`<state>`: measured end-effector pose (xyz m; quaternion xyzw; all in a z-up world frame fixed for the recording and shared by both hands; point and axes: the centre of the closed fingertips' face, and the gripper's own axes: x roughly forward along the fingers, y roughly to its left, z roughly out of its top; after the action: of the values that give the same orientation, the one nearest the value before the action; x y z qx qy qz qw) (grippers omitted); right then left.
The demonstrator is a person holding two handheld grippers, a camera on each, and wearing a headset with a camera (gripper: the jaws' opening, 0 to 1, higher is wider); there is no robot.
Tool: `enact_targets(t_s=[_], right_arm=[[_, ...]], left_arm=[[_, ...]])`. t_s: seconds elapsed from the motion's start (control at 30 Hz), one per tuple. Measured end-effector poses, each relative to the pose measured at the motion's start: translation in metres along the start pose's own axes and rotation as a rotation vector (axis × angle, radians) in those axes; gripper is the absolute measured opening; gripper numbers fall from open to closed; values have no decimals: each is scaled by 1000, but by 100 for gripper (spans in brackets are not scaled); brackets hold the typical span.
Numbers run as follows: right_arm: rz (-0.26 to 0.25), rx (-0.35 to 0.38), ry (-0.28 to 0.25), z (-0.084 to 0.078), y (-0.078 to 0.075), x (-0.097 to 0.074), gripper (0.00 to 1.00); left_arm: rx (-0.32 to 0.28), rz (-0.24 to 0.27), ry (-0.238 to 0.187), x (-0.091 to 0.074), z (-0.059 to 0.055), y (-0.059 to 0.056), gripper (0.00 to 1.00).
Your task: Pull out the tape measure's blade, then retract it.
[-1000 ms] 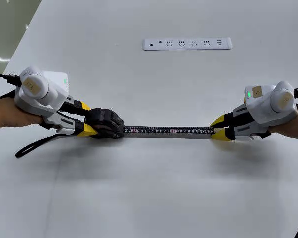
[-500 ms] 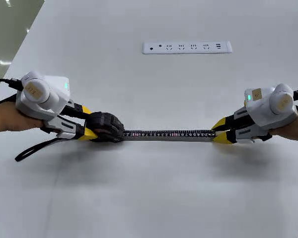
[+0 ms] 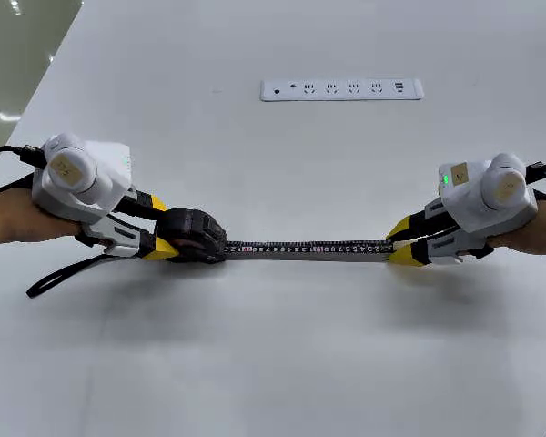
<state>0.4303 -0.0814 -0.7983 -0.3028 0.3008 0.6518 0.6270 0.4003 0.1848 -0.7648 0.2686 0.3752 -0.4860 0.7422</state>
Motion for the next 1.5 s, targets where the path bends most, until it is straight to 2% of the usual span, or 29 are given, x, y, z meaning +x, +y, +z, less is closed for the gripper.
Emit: enact_targets(t_s=[0.2, 0.6, 0.8, 1.0, 1.27, 1.5], right_arm=[[-11, -4, -16, 7, -2, -1, 17], [-43, 12, 4, 2, -3, -9, 32], [-62, 32, 6, 0, 1, -13, 38], [-74, 59, -1, 0, 8, -17, 43], [-105, 116, -15, -4, 15, -21, 51], [-140, 151, -35, -2, 21, -25, 56]], left_arm=[[-12, 10, 4, 0, 0, 1, 28], [-48, 36, -5, -7, 1, 3, 39], [-100, 46, -6, -10, -3, -5, 49], [-151, 72, -30, -12, -6, -13, 57], [-215, 105, -70, -16, -9, -23, 63], [-261, 138, -105, -19, -6, -30, 69]])
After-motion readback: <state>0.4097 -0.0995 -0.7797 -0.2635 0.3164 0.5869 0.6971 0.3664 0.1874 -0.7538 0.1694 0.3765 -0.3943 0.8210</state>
